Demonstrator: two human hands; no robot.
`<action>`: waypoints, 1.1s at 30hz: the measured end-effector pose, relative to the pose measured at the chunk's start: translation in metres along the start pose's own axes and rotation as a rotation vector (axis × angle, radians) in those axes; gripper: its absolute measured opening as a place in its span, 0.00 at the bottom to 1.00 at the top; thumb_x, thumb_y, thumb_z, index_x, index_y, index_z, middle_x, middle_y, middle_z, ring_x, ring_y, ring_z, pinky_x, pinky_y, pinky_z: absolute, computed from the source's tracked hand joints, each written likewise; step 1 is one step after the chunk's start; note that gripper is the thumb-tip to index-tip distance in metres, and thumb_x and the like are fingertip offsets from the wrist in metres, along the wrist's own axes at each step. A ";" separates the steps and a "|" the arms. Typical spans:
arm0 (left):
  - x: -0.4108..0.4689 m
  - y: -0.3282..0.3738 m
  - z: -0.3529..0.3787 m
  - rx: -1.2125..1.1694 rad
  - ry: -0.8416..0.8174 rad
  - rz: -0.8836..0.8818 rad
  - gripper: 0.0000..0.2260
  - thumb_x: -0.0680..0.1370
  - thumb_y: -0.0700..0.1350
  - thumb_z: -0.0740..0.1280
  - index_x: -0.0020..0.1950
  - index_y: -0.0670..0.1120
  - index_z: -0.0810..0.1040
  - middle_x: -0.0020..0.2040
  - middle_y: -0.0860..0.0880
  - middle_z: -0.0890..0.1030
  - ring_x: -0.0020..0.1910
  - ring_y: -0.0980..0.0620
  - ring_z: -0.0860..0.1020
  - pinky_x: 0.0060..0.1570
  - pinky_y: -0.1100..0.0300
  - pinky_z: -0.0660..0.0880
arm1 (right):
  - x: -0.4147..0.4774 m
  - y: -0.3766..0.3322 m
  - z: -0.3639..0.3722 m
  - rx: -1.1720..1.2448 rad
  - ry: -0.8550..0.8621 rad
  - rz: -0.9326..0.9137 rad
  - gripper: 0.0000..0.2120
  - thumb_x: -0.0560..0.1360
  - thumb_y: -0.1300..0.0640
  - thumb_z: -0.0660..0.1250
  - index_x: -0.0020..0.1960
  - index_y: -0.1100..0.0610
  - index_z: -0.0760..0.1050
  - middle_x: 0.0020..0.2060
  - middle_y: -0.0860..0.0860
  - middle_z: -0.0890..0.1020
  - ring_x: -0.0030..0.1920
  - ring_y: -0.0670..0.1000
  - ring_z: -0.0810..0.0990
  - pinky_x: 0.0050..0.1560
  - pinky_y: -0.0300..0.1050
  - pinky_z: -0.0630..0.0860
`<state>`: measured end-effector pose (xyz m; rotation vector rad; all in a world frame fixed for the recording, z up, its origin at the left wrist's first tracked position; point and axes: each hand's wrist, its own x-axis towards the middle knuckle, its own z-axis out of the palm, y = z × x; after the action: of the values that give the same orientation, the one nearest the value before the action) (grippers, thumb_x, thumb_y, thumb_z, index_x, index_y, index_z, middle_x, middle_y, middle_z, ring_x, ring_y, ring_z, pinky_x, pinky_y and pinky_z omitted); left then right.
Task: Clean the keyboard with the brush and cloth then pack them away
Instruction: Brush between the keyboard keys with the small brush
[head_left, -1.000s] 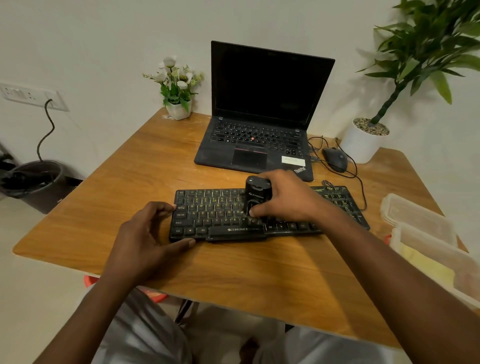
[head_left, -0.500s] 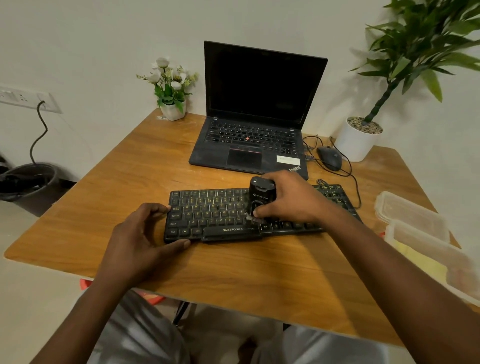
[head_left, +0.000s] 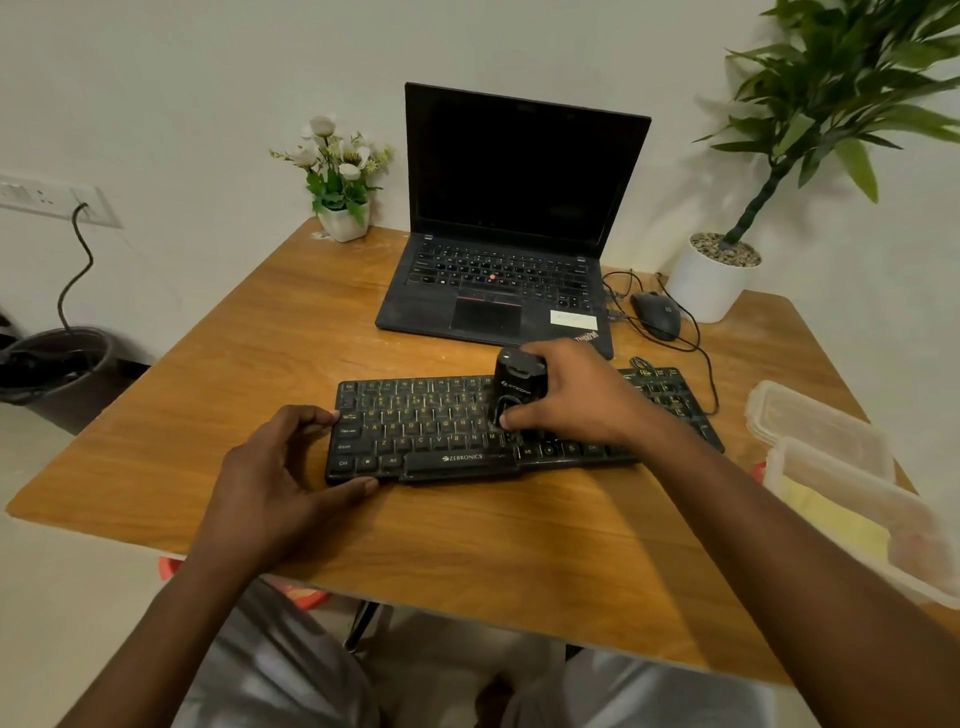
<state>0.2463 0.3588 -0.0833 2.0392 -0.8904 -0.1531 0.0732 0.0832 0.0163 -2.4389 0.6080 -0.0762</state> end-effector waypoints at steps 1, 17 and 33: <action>0.000 0.000 0.000 -0.002 -0.001 0.000 0.36 0.58 0.61 0.83 0.63 0.59 0.75 0.62 0.57 0.81 0.61 0.56 0.79 0.58 0.54 0.79 | -0.002 0.004 -0.003 0.003 -0.014 0.011 0.19 0.70 0.54 0.83 0.58 0.50 0.80 0.47 0.46 0.86 0.47 0.44 0.85 0.51 0.49 0.85; 0.000 0.002 0.001 -0.001 0.002 -0.006 0.35 0.60 0.58 0.84 0.62 0.58 0.75 0.59 0.58 0.81 0.59 0.58 0.79 0.57 0.55 0.78 | -0.018 0.005 0.001 -0.009 -0.019 -0.005 0.21 0.69 0.52 0.83 0.59 0.51 0.81 0.48 0.45 0.86 0.48 0.44 0.84 0.50 0.49 0.84; -0.001 0.001 0.000 -0.027 -0.007 0.002 0.35 0.59 0.59 0.84 0.63 0.58 0.75 0.61 0.57 0.81 0.61 0.57 0.79 0.59 0.53 0.79 | -0.036 0.004 0.002 -0.050 -0.012 -0.016 0.20 0.70 0.53 0.82 0.59 0.50 0.81 0.48 0.43 0.85 0.47 0.42 0.83 0.48 0.46 0.82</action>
<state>0.2453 0.3588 -0.0829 2.0142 -0.8903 -0.1699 0.0404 0.0975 0.0153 -2.4910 0.5914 -0.0531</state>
